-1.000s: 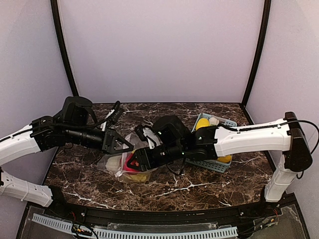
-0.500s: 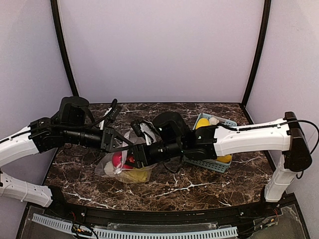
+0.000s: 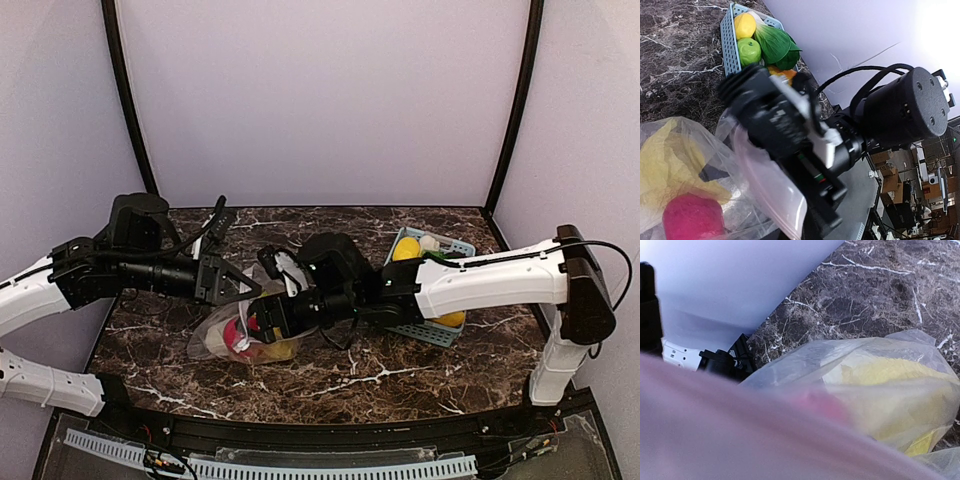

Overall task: Place the food in the zip-top bag and seal the zipper
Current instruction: Place the fake fruit in the zipper food storage bag, then adjust the zipper food storage bag at the center of the board.

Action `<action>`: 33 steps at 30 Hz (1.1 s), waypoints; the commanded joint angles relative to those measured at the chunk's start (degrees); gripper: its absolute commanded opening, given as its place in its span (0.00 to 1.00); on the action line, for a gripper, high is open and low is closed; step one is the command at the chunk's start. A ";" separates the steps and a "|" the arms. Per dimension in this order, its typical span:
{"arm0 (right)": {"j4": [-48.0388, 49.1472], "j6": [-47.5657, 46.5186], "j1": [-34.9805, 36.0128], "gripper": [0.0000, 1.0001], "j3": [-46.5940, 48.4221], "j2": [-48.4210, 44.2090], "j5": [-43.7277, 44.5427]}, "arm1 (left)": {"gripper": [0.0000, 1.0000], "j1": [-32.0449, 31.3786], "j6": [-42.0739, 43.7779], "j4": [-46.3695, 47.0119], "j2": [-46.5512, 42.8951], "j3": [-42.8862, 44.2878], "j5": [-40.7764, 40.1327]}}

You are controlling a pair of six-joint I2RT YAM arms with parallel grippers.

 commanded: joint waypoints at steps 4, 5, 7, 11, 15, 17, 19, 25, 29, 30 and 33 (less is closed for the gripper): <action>1.49 -2.48 0.58 0.92 -4.74 -10.30 3.43 | 0.01 0.04 1.19 -0.71 -3.40 -1.47 -1.56; 1.31 -2.41 0.58 0.92 -5.33 -11.34 3.75 | 0.01 0.12 1.07 -0.74 -3.27 -1.58 -1.50; 1.22 -2.16 0.65 0.92 -6.26 -13.20 4.47 | 0.01 0.25 1.21 -0.84 -2.94 -1.76 -1.14; -3.52 -2.42 0.67 0.91 -7.36 -17.02 6.55 | 0.01 0.90 2.33 -2.60 -1.69 -0.73 -0.45; -6.95 -2.75 0.67 0.91 -9.36 -22.49 9.39 | 0.01 1.21 2.78 -2.82 -1.03 0.09 0.03; -8.55 -2.96 0.65 0.92 -10.65 -24.77 11.44 | 0.01 1.34 2.78 -2.50 -0.85 0.03 0.28; -11.00 -3.30 0.46 0.94 -11.54 -26.13 13.17 | 0.01 1.39 2.78 -2.22 -0.65 -0.20 0.69; -21.73 -3.47 -1.15 0.92 -8.35 -22.88 15.38 | 0.01 1.48 3.25 -3.06 -0.61 -0.29 1.43; -24.66 -5.51 -2.10 0.88 -3.56 -18.54 14.88 | 0.01 1.43 3.35 -3.89 -0.97 -0.59 1.84; -25.07 -6.17 -2.32 0.86 -2.17 -17.35 14.83 | 0.01 1.48 3.21 -3.82 -1.10 -0.75 2.06; -25.80 -7.32 -3.32 0.79 1.13 -13.99 14.53 | 0.01 1.47 2.92 -3.91 -1.58 -1.28 2.21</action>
